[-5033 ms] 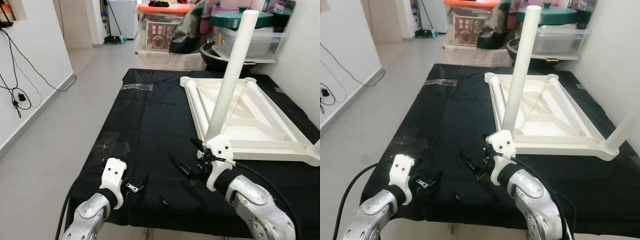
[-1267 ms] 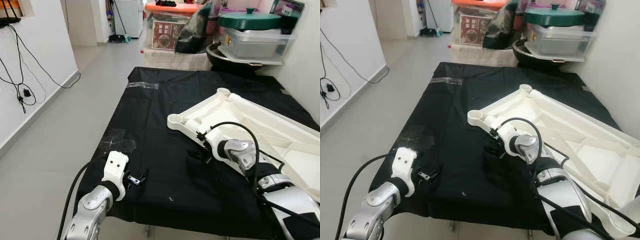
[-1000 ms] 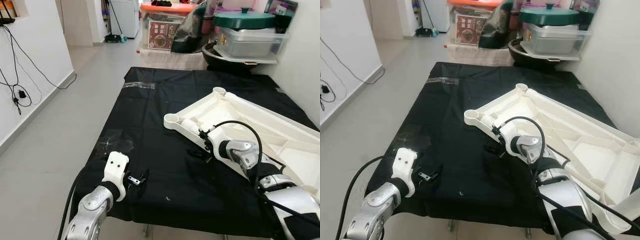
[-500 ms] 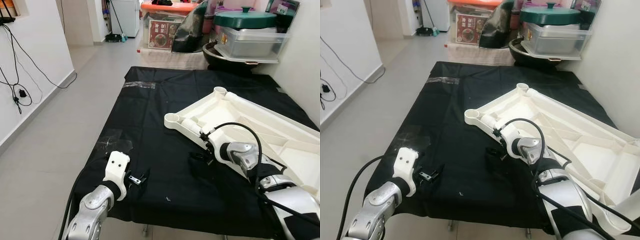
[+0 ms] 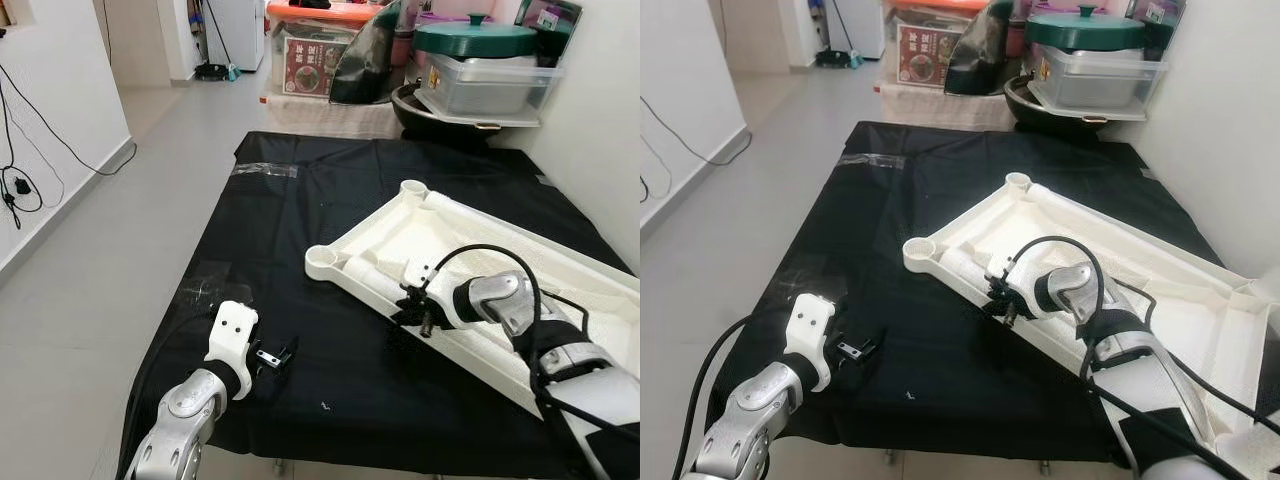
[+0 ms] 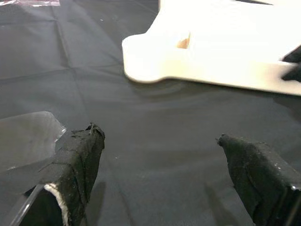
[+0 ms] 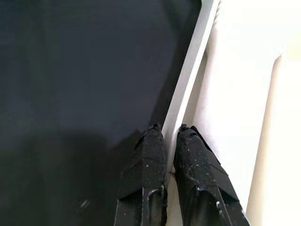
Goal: Building children table
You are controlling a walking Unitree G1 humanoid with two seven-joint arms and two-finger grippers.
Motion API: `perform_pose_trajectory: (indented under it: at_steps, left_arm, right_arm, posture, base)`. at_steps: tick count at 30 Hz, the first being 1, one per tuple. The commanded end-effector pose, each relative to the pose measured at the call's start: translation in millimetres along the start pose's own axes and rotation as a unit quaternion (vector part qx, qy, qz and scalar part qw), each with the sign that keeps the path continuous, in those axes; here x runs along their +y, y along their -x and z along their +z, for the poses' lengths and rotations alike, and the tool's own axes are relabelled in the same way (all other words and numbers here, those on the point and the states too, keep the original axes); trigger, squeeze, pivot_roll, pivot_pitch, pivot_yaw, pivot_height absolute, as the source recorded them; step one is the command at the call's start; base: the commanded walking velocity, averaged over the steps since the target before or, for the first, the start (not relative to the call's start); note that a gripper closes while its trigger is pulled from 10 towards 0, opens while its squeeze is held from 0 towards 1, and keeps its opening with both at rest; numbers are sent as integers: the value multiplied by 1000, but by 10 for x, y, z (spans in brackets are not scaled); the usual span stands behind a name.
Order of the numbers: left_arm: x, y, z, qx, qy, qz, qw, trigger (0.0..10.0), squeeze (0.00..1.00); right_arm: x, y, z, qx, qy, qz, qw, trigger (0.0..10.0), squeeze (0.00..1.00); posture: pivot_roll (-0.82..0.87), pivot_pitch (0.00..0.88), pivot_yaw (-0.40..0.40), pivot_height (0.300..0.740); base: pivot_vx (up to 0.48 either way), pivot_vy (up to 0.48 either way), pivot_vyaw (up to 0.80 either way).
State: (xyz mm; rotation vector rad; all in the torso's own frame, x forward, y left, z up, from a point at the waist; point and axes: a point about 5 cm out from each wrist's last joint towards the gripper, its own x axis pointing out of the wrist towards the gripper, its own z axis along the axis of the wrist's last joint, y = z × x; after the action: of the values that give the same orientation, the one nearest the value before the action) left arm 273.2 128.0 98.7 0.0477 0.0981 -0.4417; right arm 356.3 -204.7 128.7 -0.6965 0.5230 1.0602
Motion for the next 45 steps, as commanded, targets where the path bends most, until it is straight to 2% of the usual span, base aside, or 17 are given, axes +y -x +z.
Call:
perform_pose_trajectory:
  at_steps: [1,10,12,13,18,20,21,26,34,36,37,39,40,41,43,44,45]
  left_arm:
    - [-25,5,-41,5,2,-2,1000,10000,0]
    - [4,0,-30,5,-1,-2,1000,10000,0]
    - [-2,-16,-25,5,-2,-4,1000,10000,0]
    - [-2,-16,-25,5,-2,-4,1000,10000,0]
    - [-31,-30,-33,6,-2,-9,1000,10000,0]
    - [-31,-30,-33,6,-2,-9,1000,10000,0]
    - [-29,-27,-35,7,-3,-10,1000,10000,0]
    - [-26,-30,-36,7,-3,-11,1000,10000,0]
    - [-25,-33,-42,8,-4,-13,1000,10000,0]
    - [-23,-33,-45,9,-4,-13,1000,10000,0]
    - [-23,-37,-48,10,-4,-14,1000,10000,0]
    - [-23,-37,-48,10,-4,-14,1000,10000,0]
    - [-30,-47,-48,10,-4,-15,1000,10000,0]
    - [-36,-56,-44,9,-4,-16,1000,10000,0]
    - [-36,-56,-44,9,-4,-16,1000,10000,0]
    - [-40,-61,-40,8,-4,-16,1000,10000,0]
    - [-40,-61,-40,8,-4,-16,1000,10000,0]
  right_arm:
    - [186,-138,-21,13,41,78,996,0,0]
    - [337,-130,-70,10,132,128,983,0,0]
    - [409,-54,-101,27,234,164,958,0,0]
    - [409,-54,-101,27,234,164,958,0,0]
    - [379,93,-24,59,386,186,902,0,0]
    - [379,93,-24,59,386,186,902,0,0]
    - [360,121,16,65,417,189,887,0,0]
    - [322,152,97,71,457,193,865,0,0]
    - [394,145,45,68,484,210,847,0,0]
    - [414,145,30,57,477,208,852,0,0]
    - [385,131,58,41,459,180,869,0,0]
    - [385,131,58,41,459,180,869,0,0]
    - [307,105,139,13,420,127,898,9412,0]
    - [213,92,229,-15,369,76,926,10000,0]
    - [213,92,229,-15,369,76,926,10000,0]
    - [124,92,313,-42,316,37,947,10000,0]
    - [124,92,313,-42,316,37,947,10000,0]
  posture:
    - [65,0,-93,740]
    - [48,0,-79,740]
    - [41,0,-74,740]
    - [41,0,-74,740]
    - [37,0,-69,740]
    - [37,0,-69,740]
    - [36,0,-69,740]
    - [37,0,-70,740]
    - [34,0,-65,740]
    - [31,0,-65,740]
    - [28,0,-62,740]
    - [28,0,-62,740]
    - [30,0,-62,740]
    - [31,0,-63,740]
    - [31,0,-63,740]
    - [31,0,-63,740]
    - [31,0,-63,740]
  base:
    - [0,0,0]
    - [0,0,0]
    - [0,0,0]
    - [0,0,0]
    - [0,0,0]
    - [0,0,0]
    - [0,0,0]
    - [0,0,0]
    - [0,0,0]
    - [0,0,0]
    - [0,0,0]
    - [0,0,0]
    - [0,0,0]
    - [0,0,0]
    - [0,0,0]
    - [0,0,0]
    - [0,0,0]
